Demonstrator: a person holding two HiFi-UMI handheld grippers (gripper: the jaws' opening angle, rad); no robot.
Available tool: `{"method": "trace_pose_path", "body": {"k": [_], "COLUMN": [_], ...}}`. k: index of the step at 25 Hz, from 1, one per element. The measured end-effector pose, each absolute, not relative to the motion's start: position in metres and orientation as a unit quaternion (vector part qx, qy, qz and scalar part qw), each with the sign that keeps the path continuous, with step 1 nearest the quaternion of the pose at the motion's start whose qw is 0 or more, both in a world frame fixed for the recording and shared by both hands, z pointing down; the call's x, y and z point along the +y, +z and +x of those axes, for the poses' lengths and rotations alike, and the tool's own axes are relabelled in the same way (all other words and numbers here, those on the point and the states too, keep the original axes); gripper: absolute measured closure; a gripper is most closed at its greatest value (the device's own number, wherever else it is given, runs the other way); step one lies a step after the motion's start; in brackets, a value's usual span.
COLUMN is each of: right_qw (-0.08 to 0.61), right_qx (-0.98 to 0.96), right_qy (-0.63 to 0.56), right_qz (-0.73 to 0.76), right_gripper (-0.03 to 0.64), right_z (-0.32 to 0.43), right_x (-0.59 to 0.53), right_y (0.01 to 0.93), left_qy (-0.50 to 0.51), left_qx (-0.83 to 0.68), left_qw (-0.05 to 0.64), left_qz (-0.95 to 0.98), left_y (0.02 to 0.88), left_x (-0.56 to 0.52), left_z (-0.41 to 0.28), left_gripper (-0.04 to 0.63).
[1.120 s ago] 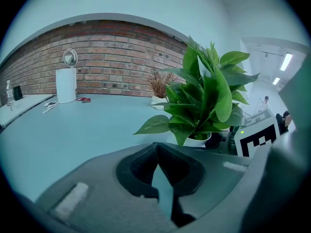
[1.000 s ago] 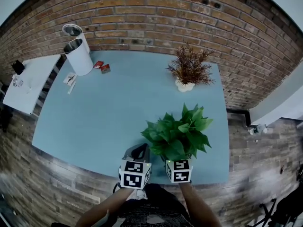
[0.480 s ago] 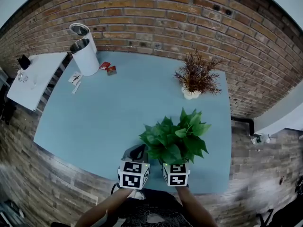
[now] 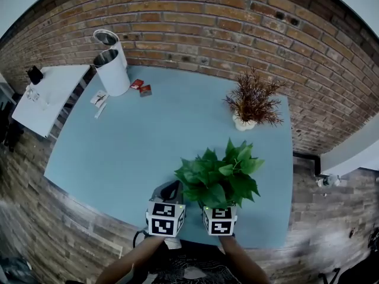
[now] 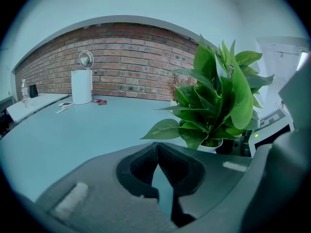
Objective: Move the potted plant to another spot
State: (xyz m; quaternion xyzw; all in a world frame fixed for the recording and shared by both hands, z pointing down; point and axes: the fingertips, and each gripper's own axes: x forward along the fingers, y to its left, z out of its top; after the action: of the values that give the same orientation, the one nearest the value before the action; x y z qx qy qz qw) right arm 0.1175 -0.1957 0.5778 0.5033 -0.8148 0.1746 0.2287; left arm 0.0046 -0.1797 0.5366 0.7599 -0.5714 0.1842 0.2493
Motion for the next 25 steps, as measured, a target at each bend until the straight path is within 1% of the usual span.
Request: {"method": "trace_pose_path", "body": {"k": [25], "right_qw": [0.221], "right_qx": [-0.782], "right_qy": [0.189], "right_qz": [0.551], "right_gripper": [0.155], "right_z": [0.062], "right_x": [-0.233], "right_y": [0.580], "left_qy": [0.197], "left_qx": [-0.503], "left_qw": [0.239], "left_qz": [0.807], "left_y": [0.536], "left_x": [-0.210], "left_z": [-0.056], "left_gripper": [0.597]}}
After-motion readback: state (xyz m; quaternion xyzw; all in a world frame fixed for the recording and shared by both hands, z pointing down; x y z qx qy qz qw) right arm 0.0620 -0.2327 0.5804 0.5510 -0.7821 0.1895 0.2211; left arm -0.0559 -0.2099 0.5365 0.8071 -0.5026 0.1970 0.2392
